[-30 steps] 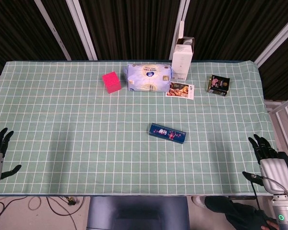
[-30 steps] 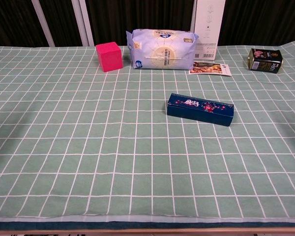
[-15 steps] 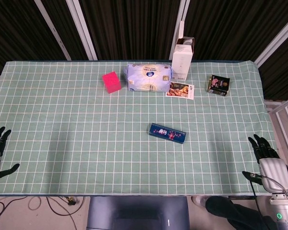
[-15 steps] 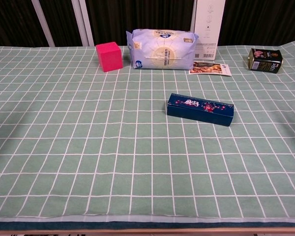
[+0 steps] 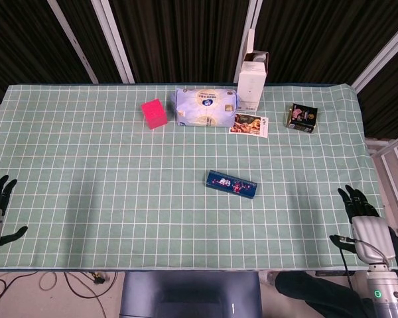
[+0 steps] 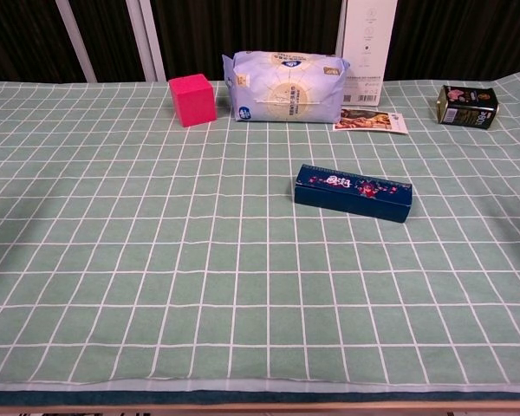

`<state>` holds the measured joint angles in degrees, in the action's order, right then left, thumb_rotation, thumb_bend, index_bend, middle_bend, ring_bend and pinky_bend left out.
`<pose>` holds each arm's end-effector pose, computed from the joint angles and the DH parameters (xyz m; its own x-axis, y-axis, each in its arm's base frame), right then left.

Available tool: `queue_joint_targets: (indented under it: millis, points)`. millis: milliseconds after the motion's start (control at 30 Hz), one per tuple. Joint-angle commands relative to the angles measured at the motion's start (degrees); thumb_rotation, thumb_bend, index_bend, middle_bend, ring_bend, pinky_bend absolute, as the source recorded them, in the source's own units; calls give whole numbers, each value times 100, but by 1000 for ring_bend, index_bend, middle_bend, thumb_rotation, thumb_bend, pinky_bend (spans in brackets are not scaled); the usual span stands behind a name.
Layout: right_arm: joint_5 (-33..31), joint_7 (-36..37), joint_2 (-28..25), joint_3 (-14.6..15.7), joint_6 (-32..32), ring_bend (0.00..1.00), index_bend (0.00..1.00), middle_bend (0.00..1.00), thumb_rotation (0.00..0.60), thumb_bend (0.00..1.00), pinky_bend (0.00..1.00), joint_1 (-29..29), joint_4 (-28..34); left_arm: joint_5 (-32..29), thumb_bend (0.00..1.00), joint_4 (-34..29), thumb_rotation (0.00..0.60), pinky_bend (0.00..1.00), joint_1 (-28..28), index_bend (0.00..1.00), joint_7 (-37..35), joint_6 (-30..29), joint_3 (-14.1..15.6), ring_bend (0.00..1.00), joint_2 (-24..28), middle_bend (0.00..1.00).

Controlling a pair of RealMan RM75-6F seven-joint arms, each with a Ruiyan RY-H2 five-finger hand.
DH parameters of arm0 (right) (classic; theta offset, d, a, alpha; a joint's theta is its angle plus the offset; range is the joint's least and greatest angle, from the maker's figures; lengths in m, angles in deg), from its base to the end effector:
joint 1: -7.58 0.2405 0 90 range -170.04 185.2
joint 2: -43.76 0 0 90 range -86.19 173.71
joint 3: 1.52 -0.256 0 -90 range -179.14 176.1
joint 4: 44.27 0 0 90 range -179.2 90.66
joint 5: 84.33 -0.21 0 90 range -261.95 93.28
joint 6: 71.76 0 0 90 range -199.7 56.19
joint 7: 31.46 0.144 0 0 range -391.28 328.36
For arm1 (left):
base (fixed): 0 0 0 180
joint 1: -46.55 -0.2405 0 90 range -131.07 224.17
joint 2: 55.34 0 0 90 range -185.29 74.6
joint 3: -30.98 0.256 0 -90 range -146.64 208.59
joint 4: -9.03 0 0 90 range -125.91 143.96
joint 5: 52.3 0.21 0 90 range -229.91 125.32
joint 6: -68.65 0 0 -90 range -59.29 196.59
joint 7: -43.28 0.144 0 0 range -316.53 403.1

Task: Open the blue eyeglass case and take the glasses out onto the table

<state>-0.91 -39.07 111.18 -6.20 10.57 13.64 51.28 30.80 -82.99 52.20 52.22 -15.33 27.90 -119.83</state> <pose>-0.2958 -0.1923 0.1358 0.4070 -0.0226 0.9132 -0.9134 0.0022 0.4071 -0.3163 0.1861 0.1583 0.5280 0.0164 0.8491 0.8487 0.0254 -0.5283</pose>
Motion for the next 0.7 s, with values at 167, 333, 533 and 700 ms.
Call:
queue_joint_targets:
  millis: [167, 333, 533, 700]
  points:
    - [-909, -950, 160, -490, -846, 0, 0, 0, 600, 89, 234, 675, 1059, 15, 2, -26, 600, 0, 27, 0, -35, 32, 1, 0, 0, 0]
    - [-1571, -1819, 565, -777, -1315, 0, 0, 0, 600, 89, 234, 1285, 1411, 47, 1, -8, 600, 0, 29, 0, -105, -3, -10, 0, 2, 0]
    - [-2369, -2655, 1148, -965, -1639, 0, 0, 0, 600, 122, 234, 1909, 1471, 39, 2, -22, 600, 0, 47, 0, -203, 45, -7, 0, 18, 0]
    - [-3282, -3259, 1690, -1189, -1705, 0, 5, 0, 600, 123, 234, 2477, 1404, 61, 2, -1, 600, 0, 74, 0, -288, 74, -10, 0, 34, 0]
